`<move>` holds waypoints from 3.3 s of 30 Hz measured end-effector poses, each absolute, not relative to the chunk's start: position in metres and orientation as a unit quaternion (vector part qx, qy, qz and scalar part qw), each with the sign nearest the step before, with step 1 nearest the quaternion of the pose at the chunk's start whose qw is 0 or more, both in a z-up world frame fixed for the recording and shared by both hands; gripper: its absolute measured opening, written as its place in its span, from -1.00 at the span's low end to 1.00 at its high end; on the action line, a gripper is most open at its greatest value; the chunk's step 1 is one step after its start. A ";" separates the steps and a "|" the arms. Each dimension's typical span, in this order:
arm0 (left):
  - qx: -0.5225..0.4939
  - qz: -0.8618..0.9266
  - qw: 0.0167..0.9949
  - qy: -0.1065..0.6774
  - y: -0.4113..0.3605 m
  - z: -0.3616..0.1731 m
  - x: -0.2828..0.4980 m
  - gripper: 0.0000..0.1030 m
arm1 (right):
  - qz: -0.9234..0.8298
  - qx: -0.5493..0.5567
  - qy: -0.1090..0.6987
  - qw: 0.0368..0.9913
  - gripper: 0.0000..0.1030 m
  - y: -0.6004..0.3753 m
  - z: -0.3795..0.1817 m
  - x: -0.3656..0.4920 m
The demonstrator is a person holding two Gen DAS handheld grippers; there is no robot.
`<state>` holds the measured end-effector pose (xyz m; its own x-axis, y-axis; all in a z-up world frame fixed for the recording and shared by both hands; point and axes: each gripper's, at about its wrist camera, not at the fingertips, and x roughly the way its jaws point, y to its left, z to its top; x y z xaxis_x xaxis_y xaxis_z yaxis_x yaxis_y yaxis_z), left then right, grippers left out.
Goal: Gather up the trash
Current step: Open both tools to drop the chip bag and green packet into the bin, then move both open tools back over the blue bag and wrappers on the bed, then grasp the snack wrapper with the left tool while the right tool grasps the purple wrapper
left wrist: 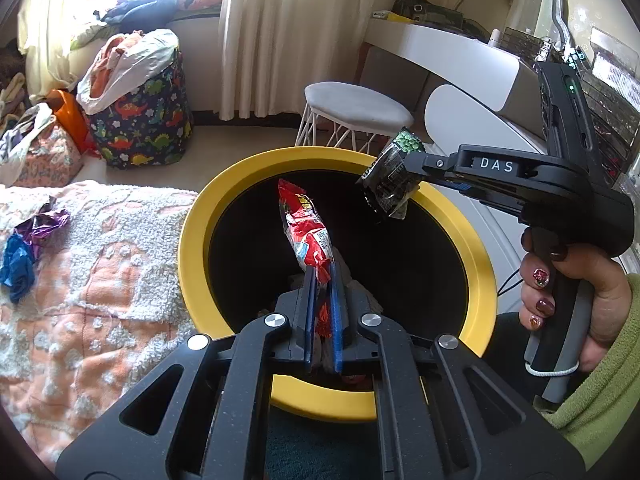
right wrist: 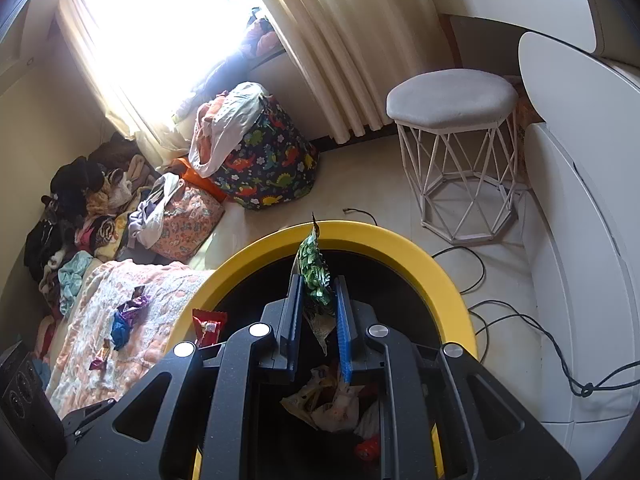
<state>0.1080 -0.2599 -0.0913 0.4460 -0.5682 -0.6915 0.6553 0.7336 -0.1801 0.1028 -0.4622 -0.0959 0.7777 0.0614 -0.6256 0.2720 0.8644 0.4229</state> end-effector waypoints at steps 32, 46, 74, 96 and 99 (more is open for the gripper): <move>-0.028 -0.222 0.917 0.330 -0.155 -0.062 0.127 0.70 | 0.045 0.170 0.323 0.930 -0.25 -0.374 -0.072 0.120; -0.082 -0.116 0.937 0.318 -0.066 -0.057 0.149 0.70 | 0.125 0.110 0.340 0.925 -0.25 -0.284 -0.066 0.144; -0.168 -0.013 0.927 0.335 0.036 -0.085 0.169 0.70 | 0.179 -0.006 0.381 0.907 -0.25 -0.168 -0.094 0.215; -0.192 -0.016 0.908 0.371 0.042 -0.118 0.184 0.08 | 0.146 -0.072 0.402 0.901 -0.25 -0.138 -0.120 0.277; -0.192 -0.020 0.907 0.375 0.041 -0.121 0.185 -0.18 | 0.143 -0.082 0.408 0.898 -0.46 -0.133 -0.125 0.283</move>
<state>0.1846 0.0410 -0.1207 0.7179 -0.1814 -0.6721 -0.1072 0.9251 -0.3642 0.2829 -0.1331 -0.1252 0.6259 0.1896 -0.7565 -0.3241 0.9455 -0.0311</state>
